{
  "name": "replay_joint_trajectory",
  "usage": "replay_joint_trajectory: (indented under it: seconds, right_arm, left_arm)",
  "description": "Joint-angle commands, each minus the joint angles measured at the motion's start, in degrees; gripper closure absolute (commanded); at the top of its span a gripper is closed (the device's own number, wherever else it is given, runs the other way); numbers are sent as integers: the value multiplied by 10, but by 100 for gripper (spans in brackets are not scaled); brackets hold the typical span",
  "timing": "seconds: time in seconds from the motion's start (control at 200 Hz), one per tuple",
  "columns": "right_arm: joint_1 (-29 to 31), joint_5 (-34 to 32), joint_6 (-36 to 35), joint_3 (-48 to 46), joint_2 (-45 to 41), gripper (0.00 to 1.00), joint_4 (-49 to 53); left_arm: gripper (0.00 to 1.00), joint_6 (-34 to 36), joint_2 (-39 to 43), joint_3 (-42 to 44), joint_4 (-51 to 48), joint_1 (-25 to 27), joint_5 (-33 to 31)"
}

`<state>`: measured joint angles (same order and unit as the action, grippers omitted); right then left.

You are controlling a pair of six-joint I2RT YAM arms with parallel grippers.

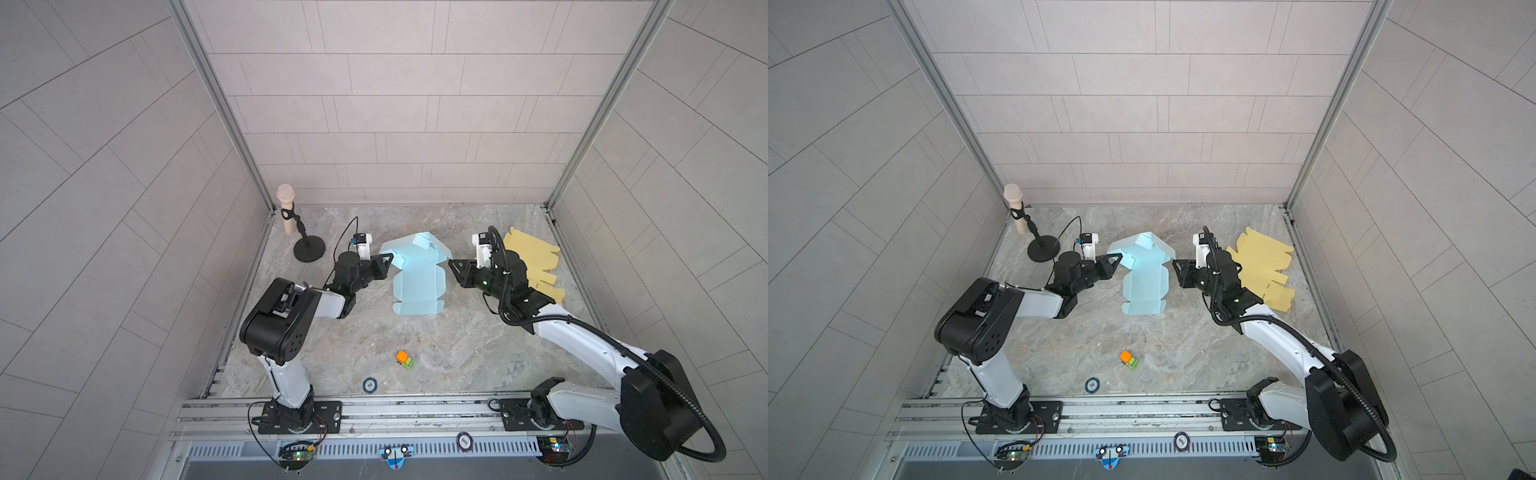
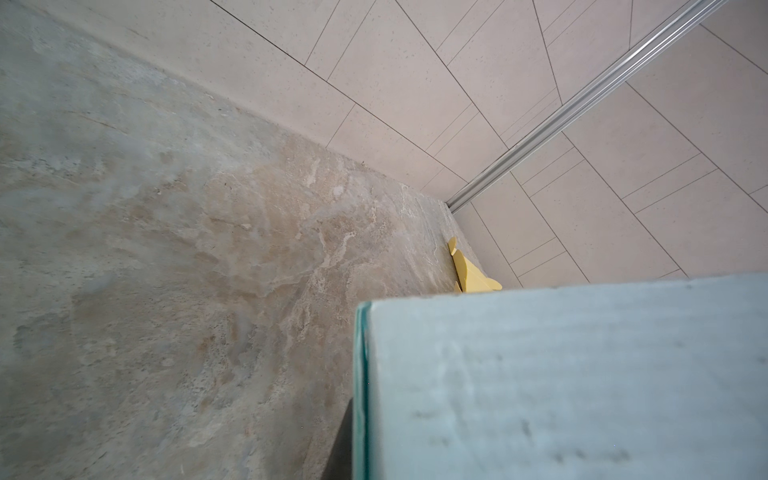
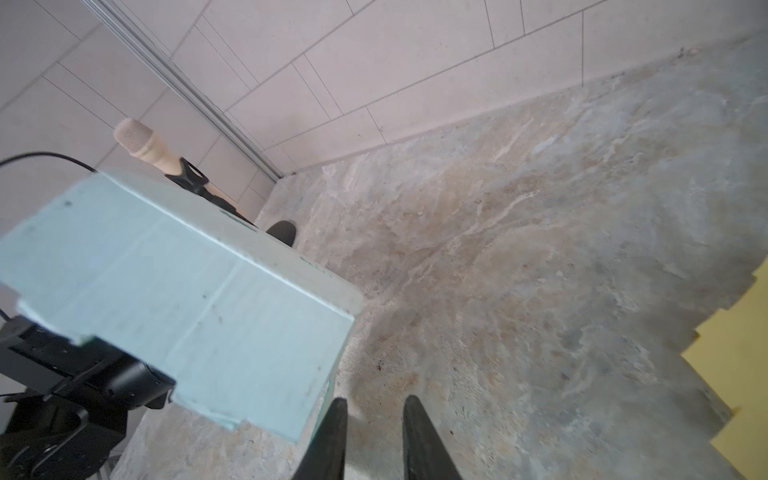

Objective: Fold the paper box

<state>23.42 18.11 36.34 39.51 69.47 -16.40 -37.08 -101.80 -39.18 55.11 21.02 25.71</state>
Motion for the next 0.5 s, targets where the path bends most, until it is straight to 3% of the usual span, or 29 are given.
replay_joint_trajectory:
  seconds: [0.0, 0.491]
  right_arm:
    - [1, 18, 31, 0, 11, 73, -68]
    - [43, 42, 51, 35, 66, 73, -136]
  left_arm:
    - [94, -5, -7, 3, 34, -1, 14]
    - [93, -2, -5, 3, 33, 0, 15]
